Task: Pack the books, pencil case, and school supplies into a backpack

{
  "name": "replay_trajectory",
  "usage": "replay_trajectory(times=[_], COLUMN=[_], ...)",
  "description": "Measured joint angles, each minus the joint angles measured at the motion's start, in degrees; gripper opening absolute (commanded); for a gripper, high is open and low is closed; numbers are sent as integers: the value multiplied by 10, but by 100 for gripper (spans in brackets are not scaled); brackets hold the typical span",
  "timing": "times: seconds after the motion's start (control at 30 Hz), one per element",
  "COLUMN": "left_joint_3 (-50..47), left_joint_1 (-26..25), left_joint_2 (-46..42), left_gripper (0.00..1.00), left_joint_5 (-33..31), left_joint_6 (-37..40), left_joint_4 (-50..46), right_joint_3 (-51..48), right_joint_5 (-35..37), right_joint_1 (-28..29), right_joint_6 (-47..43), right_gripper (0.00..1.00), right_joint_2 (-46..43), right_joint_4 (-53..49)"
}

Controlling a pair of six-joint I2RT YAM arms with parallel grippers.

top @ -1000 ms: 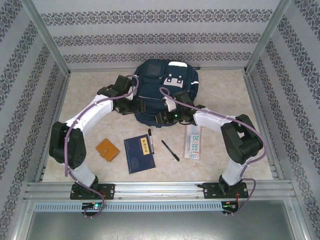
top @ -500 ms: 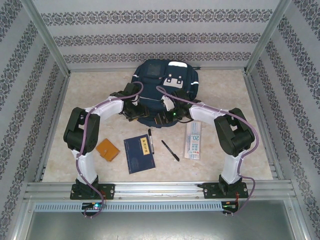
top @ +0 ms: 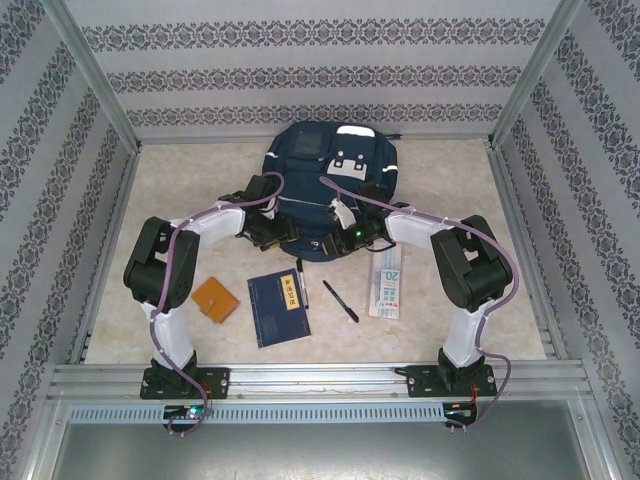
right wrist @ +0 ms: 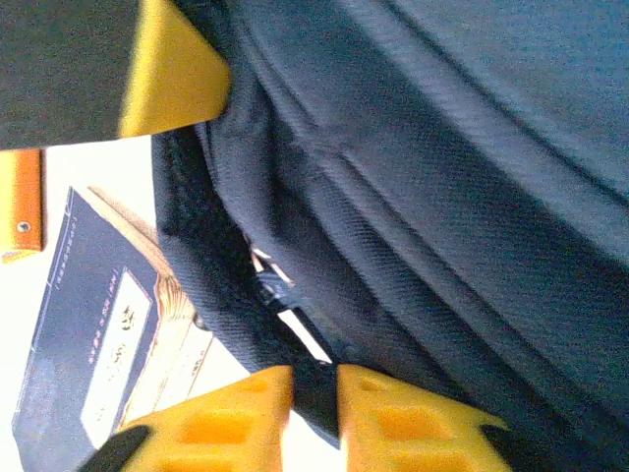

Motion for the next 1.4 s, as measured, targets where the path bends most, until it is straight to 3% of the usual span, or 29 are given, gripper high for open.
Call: replay_trajectory(times=[0.13,0.37,0.53,0.9,1.3,1.4], left_joint_3=[-19,-18,-18,-28,-40,-45], left_joint_1=[-1,-10,-12,-12,-22,-23], left_joint_2=[-12,-16,-16,-16,-16,-16], left_gripper=[51,48,48,47,46,46], left_joint_5=[19,17,16,16,2,0], left_joint_6=[-2,3,5,-2,-22,-28], left_joint_4=[2,-5,-5,10,36,45], right_joint_3=[0,0,49,73,145,149], right_joint_5=[-11,-4,28,30,94,83], right_joint_1=[-2,0,2,13,45,46], right_joint_6=[-33,-86,-95,-68,-75,-76], right_gripper=[12,39,47,52,59,52], right_joint_2=[0,-26,-14,14,64,66], right_joint_4=[-18,-42,-90,-120,-194,-196])
